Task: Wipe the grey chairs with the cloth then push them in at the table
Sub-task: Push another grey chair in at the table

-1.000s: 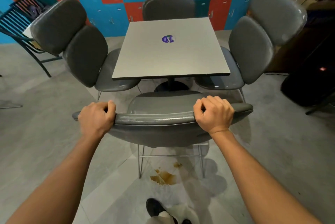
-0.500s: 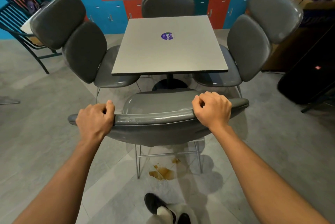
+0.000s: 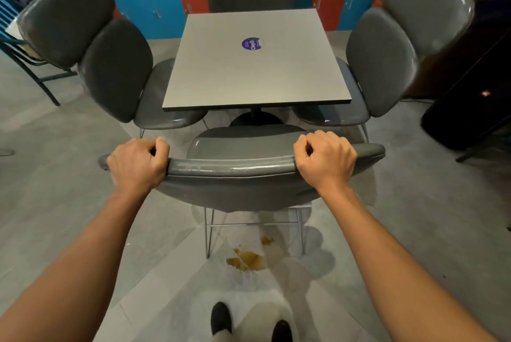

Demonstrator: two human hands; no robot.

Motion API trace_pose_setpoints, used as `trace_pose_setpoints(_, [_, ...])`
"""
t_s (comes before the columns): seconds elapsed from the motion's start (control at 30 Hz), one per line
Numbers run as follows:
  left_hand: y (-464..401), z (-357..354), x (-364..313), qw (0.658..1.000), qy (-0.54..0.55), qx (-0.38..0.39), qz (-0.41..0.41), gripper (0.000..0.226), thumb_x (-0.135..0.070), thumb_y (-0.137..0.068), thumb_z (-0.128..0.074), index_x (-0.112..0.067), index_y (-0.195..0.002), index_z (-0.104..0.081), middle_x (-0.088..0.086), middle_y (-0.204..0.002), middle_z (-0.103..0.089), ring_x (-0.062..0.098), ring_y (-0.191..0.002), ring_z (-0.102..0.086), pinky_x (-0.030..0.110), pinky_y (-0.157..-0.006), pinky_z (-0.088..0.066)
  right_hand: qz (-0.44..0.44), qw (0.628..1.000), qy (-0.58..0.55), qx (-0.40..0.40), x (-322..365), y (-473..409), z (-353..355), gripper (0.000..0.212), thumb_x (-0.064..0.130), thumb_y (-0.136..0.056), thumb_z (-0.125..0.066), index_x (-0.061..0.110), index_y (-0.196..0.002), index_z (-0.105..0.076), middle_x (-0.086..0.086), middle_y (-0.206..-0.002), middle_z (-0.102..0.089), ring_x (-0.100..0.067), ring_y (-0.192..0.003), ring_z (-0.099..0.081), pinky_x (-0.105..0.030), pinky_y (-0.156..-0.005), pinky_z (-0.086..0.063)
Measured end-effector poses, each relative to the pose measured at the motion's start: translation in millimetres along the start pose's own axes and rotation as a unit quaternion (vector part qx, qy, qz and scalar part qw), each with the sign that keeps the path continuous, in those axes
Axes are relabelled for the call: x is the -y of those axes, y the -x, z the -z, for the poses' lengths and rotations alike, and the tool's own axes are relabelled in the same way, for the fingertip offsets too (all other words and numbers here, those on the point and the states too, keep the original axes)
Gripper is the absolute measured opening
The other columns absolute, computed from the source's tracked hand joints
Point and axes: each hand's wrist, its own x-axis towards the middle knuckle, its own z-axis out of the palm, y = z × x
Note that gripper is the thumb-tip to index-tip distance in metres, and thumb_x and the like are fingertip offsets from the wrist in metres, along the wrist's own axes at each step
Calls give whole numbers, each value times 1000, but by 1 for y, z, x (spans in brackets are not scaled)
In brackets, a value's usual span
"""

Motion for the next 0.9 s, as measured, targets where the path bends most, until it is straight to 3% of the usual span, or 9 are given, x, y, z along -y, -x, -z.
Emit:
trace_pose_setpoints(0.2, [-6, -5, 5, 1000, 18, 18, 8, 56, -43, -94, -32, -9, -53, -48, 8, -50, -44, 30, -48, -44, 42, -55, -42, -33, 999, 13, 22, 5, -3, -1, 39, 31, -94, -50, 22, -57, -45, 6, -56, -45, -17, -54, -40, -30, -61, -31])
trace_pose_setpoints(0.37, [-3, -4, 7, 1000, 17, 19, 16, 55, -44, -94, -31, -10, -55, -48, 7, -52, -44, 32, -51, -46, 41, -56, -43, -56, 997, 27, 53, 7, -1, 0, 42, 33, -97, -47, 17, -60, -56, 2, -58, -52, -21, -57, -48, -35, -62, -43])
trace_pose_setpoints(0.77, [4, 4, 9, 999, 48, 23, 8, 50, -41, -95, -36, -15, -53, -46, 3, -50, -43, 27, -49, -46, 38, -54, -45, -80, 989, 46, 119, 16, -1, 12, 42, 39, -98, -48, 17, -61, -54, 4, -61, -52, -23, -66, -52, -35, -70, -41])
trace_pose_setpoints(0.9, [6, 4, 7, 998, 59, 14, 0, 49, -38, -93, -37, -15, -51, -45, 1, -49, -41, 24, -47, -42, 34, -51, -38, -76, 988, 38, 131, 18, -3, 18, 44, 43, -99, -51, 19, -62, -53, 9, -61, -47, -18, -66, -48, -33, -69, -34])
